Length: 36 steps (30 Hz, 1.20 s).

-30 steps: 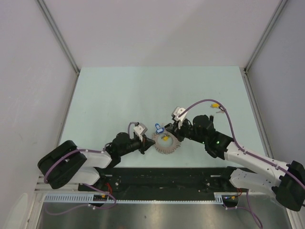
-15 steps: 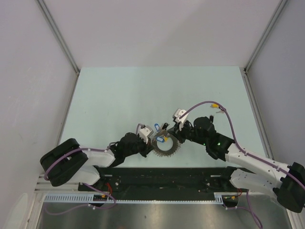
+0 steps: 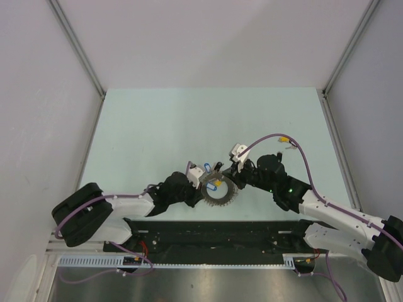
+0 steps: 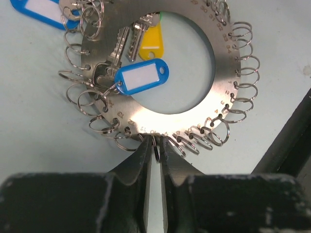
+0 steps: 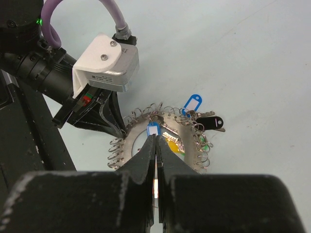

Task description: Put the keys on the keyring

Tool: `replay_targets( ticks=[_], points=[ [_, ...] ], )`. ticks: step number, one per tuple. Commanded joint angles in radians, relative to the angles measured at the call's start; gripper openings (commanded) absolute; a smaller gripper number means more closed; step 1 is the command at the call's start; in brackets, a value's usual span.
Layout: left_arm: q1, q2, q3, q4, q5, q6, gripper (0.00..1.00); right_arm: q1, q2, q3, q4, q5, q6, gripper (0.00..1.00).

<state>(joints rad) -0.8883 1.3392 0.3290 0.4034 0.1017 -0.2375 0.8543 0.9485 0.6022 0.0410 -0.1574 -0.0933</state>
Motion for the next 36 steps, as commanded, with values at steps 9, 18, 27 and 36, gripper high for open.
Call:
replay_targets(
  ticks=[9,18,27,36],
  points=[
    [-0.012,-0.060,0.041,-0.124,-0.030,-0.037,0.16,0.000,-0.014,-0.004,0.013,-0.002,-0.002,0.00],
    [-0.014,-0.028,0.057,-0.114,-0.037,-0.031,0.11,0.000,-0.013,-0.007,0.011,-0.011,-0.005,0.00],
    [-0.014,0.023,0.094,-0.115,-0.014,-0.014,0.02,0.000,-0.017,-0.009,0.005,-0.018,-0.010,0.00],
    [-0.014,-0.026,0.082,-0.152,-0.013,-0.017,0.12,0.000,-0.024,-0.012,0.005,-0.019,-0.011,0.00]
  ],
)
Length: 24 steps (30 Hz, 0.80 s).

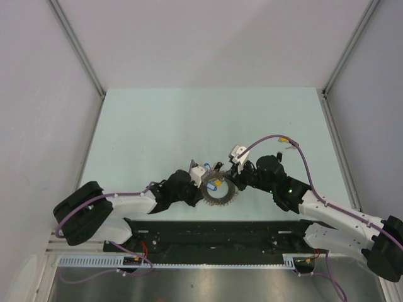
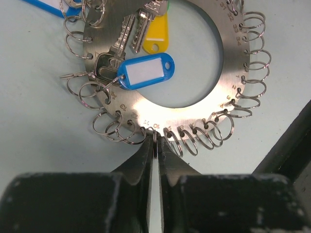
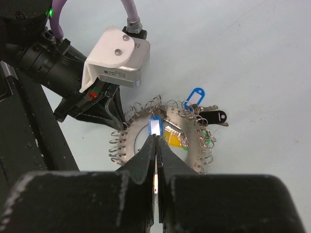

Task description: Put the keys on the keyring

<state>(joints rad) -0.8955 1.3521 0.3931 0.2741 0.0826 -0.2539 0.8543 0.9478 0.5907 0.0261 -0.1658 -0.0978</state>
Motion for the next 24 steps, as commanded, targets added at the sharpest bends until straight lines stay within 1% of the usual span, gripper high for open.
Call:
replay_targets(
  ticks=[1,9,19,22,23,24],
  points=[
    [-0.006,-0.044,0.018,-0.027,0.006,-0.001,0.13,0.000,-0.023,0.000,0.020,-0.011,-0.006,0.00],
    [-0.006,-0.053,0.020,-0.062,0.006,-0.007,0.14,0.000,-0.023,0.000,0.017,-0.014,-0.006,0.00],
    [-0.006,0.002,0.041,-0.052,0.022,-0.001,0.11,0.002,-0.017,0.000,0.018,-0.015,-0.008,0.00],
    [-0.008,0.019,0.053,-0.052,0.031,0.002,0.07,0.002,-0.018,0.000,0.015,-0.015,-0.008,0.00],
    [-0.008,0.019,0.053,-0.049,0.032,0.004,0.01,0.000,-0.020,0.000,0.015,-0.015,-0.008,0.00],
    [-0.010,0.019,0.053,-0.047,0.034,0.005,0.00,0.000,-0.020,0.000,0.015,-0.017,-0.008,0.00]
  ],
)
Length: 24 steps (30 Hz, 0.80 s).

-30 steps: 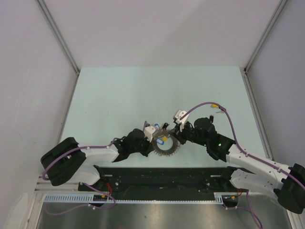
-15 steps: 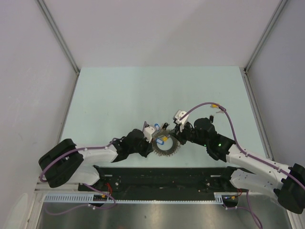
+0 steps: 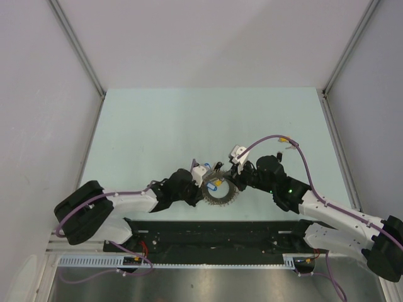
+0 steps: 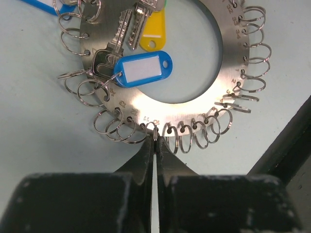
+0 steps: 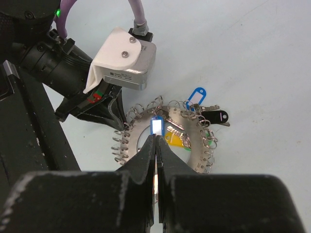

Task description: Put the keys on the keyring

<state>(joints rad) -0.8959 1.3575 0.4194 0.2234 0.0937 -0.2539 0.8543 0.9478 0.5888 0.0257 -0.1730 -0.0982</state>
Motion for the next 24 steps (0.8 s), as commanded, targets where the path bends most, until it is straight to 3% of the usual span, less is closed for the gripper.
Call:
replay_targets(
  ticks=[1,8,15,19,24],
  points=[
    [-0.009,0.012,0.025,0.007,0.026,0.007,0.00,0.002,-0.021,0.002,0.017,-0.011,-0.008,0.00],
    [-0.009,-0.109,0.021,0.021,0.020,0.065,0.00,0.000,-0.055,0.003,0.033,-0.017,-0.006,0.00],
    [0.006,-0.288,0.108,0.001,0.044,0.251,0.00,-0.003,-0.136,0.014,0.054,-0.042,-0.005,0.00],
    [0.069,-0.371,0.156,0.036,0.156,0.360,0.00,-0.009,-0.170,0.023,0.069,-0.052,-0.012,0.00],
    [0.205,-0.428,0.180,0.112,0.452,0.380,0.00,-0.031,-0.185,0.046,0.092,-0.092,-0.040,0.00]
  ],
)
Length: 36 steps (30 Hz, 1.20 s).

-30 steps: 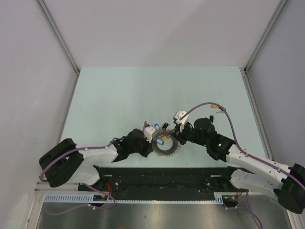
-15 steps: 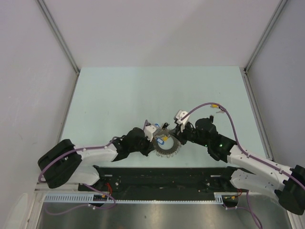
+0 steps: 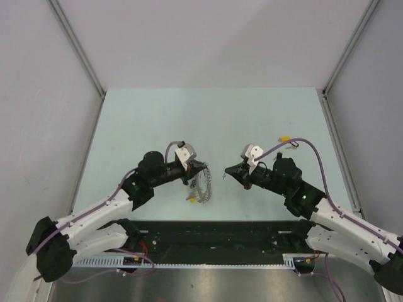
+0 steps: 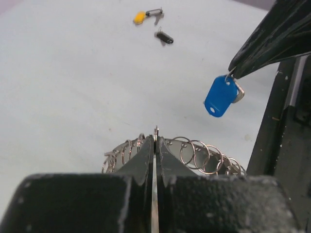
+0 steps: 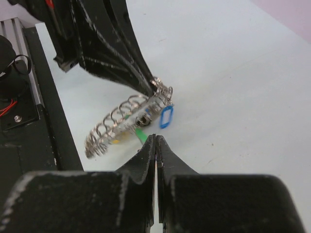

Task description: Put the keys on the keyring

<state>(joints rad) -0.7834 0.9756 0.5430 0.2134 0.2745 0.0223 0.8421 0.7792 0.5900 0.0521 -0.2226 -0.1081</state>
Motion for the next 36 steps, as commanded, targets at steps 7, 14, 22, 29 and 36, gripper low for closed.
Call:
replay_targets(
  ticks=[7,14,22,29,36],
  points=[
    [0.231,-0.018,0.058,0.349,0.613,0.047,0.00,-0.054,0.032,0.085,0.143,-0.127,-0.080,0.00],
    [0.280,0.060,-0.051,0.799,0.724,-0.260,0.00,-0.080,0.095,0.093,0.232,-0.214,-0.151,0.00],
    [0.285,0.155,-0.089,1.031,0.660,-0.498,0.01,-0.104,0.074,0.091,0.226,-0.267,-0.173,0.00],
    [0.280,0.137,-0.074,0.834,0.600,-0.518,0.00,-0.092,0.029,0.074,0.221,-0.205,-0.156,0.00],
    [0.274,0.136,-0.072,0.831,0.588,-0.535,0.00,-0.064,0.063,0.071,0.261,-0.182,-0.139,0.00]
  ],
)
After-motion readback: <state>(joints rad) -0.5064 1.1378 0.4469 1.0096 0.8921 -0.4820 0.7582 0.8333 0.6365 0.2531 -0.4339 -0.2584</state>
